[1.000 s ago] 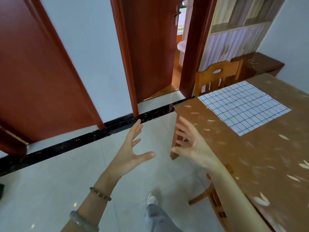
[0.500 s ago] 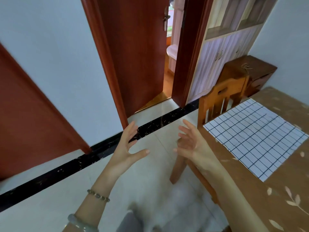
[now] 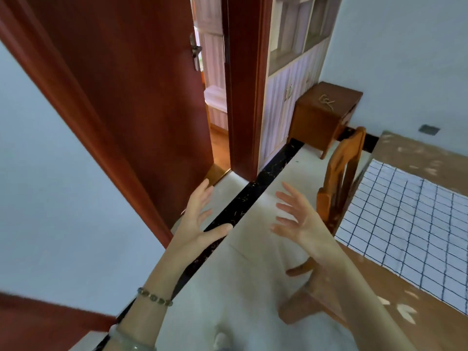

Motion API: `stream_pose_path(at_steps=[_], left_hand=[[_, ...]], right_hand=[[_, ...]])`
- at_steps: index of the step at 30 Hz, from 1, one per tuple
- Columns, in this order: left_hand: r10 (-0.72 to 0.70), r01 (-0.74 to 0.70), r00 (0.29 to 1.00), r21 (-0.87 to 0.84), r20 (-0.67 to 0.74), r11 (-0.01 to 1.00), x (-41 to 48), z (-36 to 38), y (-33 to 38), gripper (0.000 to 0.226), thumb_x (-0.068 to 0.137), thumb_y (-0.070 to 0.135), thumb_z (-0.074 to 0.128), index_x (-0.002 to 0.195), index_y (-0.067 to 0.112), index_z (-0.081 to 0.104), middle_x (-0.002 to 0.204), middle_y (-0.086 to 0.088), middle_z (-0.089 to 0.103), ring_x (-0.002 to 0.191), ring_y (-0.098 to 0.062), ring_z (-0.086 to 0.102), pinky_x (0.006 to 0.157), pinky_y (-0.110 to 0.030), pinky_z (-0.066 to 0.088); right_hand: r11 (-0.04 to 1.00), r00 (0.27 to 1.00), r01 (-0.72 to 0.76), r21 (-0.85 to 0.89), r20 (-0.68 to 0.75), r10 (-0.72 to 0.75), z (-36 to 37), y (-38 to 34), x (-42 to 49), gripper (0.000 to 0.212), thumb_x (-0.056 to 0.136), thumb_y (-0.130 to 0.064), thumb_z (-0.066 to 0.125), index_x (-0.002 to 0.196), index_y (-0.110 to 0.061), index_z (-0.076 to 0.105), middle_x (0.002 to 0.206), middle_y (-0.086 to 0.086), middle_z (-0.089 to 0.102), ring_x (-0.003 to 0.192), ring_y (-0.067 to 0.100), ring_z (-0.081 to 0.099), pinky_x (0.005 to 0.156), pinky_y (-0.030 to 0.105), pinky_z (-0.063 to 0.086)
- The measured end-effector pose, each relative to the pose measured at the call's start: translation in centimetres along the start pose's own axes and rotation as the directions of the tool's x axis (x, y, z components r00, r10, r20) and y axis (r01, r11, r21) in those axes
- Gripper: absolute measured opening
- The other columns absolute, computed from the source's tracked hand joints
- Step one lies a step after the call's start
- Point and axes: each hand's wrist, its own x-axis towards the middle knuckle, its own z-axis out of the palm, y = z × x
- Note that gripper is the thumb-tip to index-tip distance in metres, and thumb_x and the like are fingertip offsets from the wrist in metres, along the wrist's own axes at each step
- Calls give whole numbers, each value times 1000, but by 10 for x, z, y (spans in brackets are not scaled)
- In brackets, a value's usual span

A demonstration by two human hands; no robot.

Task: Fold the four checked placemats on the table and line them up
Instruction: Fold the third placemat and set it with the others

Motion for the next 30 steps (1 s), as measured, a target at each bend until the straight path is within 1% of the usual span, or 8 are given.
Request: stream_pose_path(at_steps=[3,10,14,16,18,22,27,30], left_hand=[[26,-26,996,3,91,1000,48,-20,-2,97,72,35,78,148,40,19,150,17,32,136,5,33,107,-20,35],[33,-21,966,-51,255,998,147,-29,-18,98,68,38,77,146,41,19,146,20,34,135,2,36,108,-23,38],[47,-28,944,-64,326,998,215,-17,-29,95,65,39,79,141,49,24,149,15,35,135,0,38,111,-35,37],[52,-29,932,-71,357,997,253,-7,-31,94,62,39,80,138,53,26,148,15,35,134,-1,40,111,-37,37],[63,-40,915,-66,399,997,291,7,-30,93,62,40,80,136,54,27,147,17,36,133,0,40,111,-38,37],[72,-59,867,-42,492,997,365,36,-22,97,62,43,80,140,51,24,149,14,35,134,-1,39,111,-40,37],[88,-65,785,-59,613,996,444,84,-16,96,60,43,80,138,53,25,150,12,34,136,-4,37,113,-44,35],[99,-67,716,-73,691,995,480,119,-14,99,59,45,80,140,51,23,151,11,33,136,-4,37,113,-41,34]], right_hand=[[1000,999,-5,-25,-53,4,7,-5,32,90,75,2,75,139,-38,27,136,-13,42,117,-1,47,84,12,50],[999,971,-45,-8,-236,42,-4,-2,94,94,74,-5,78,143,-38,25,136,-12,44,120,-1,48,96,20,48],[998,947,-52,-26,-318,41,-24,5,137,92,74,-12,78,143,-40,25,139,-10,43,123,4,47,94,18,48],[998,933,-56,-20,-356,45,-38,8,161,91,74,-12,78,143,-39,25,141,-9,42,124,6,46,92,18,47],[999,913,-48,3,-406,45,-54,8,184,91,75,-10,77,144,-37,25,142,-6,42,126,10,46,97,23,46],[998,869,-41,37,-492,54,-90,1,226,92,73,-12,78,145,-35,25,143,-5,42,126,12,46,105,38,42],[995,792,-55,80,-603,92,-136,7,258,92,73,-13,78,145,-37,26,141,-8,43,124,7,47,105,40,43],[993,718,-64,96,-687,113,-162,15,262,92,72,-9,80,143,-38,30,141,-7,45,127,12,47,104,41,44]])
